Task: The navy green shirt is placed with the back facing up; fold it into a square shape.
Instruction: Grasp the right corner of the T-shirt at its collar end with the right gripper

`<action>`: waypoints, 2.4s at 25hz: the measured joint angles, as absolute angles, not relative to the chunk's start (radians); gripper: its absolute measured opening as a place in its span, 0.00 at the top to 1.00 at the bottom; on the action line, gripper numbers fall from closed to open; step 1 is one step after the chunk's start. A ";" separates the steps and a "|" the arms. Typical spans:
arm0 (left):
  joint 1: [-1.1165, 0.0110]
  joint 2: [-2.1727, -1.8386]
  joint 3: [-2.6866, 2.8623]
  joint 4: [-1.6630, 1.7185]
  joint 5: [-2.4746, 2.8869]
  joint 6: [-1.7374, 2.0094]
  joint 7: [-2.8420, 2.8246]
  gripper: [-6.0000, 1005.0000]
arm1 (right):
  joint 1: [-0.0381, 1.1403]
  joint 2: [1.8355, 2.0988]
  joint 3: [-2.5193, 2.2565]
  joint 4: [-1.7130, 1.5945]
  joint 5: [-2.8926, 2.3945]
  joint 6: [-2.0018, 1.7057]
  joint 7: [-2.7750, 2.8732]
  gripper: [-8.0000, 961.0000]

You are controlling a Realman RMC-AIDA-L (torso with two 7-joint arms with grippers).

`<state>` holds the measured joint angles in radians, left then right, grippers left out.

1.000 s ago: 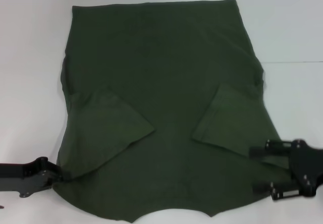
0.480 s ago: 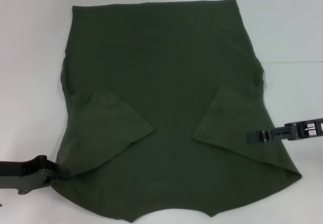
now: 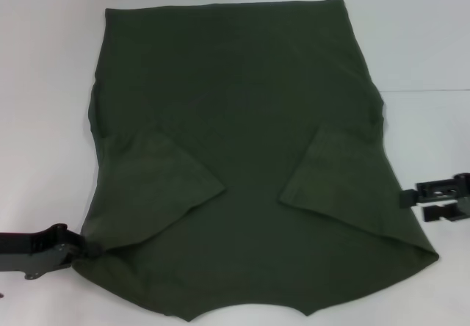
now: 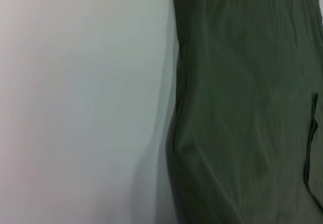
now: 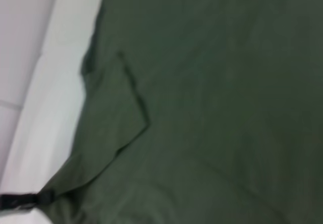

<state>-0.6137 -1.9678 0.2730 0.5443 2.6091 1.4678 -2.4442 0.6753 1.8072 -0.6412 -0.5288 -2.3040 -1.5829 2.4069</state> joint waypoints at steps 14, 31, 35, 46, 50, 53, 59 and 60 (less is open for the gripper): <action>-0.621 -1.976 0.276 0.540 2.608 1.457 -2.435 0.93 | 0.632 1.782 -0.647 -0.445 -2.376 -1.481 2.447 0.09; -0.622 -1.982 0.270 0.538 2.605 1.457 -2.432 0.94 | 0.644 1.820 -0.670 -0.422 -2.390 -1.402 2.439 0.13; -0.625 -1.982 0.270 0.535 2.605 1.457 -2.428 0.94 | 0.646 1.828 -0.681 -0.422 -2.390 -1.387 2.440 0.14; -0.632 -1.982 0.271 0.526 2.594 1.457 -2.420 0.93 | 0.659 1.845 -0.673 -0.422 -2.383 -1.371 2.438 0.17; -0.632 -1.982 0.270 0.526 2.593 1.457 -2.420 0.94 | 0.667 1.851 -0.675 -0.422 -2.383 -1.361 2.438 0.18; -0.634 -1.982 0.269 0.525 2.593 1.457 -2.420 0.94 | 0.669 1.851 -0.678 -0.422 -2.385 -1.355 2.442 0.19; -0.634 -1.982 0.269 0.524 2.592 1.457 -2.420 0.94 | 0.669 1.855 -0.683 -0.422 -2.387 -1.346 2.446 0.20; -0.634 -1.982 0.268 0.524 2.592 1.457 -2.420 0.94 | 0.669 1.856 -0.684 -0.422 -2.388 -1.343 2.447 0.20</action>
<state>-0.6336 -1.9818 0.2685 0.5239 2.5923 1.4572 -2.4204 0.6690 1.8557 -0.6840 -0.4219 -2.3879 -1.3429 2.4467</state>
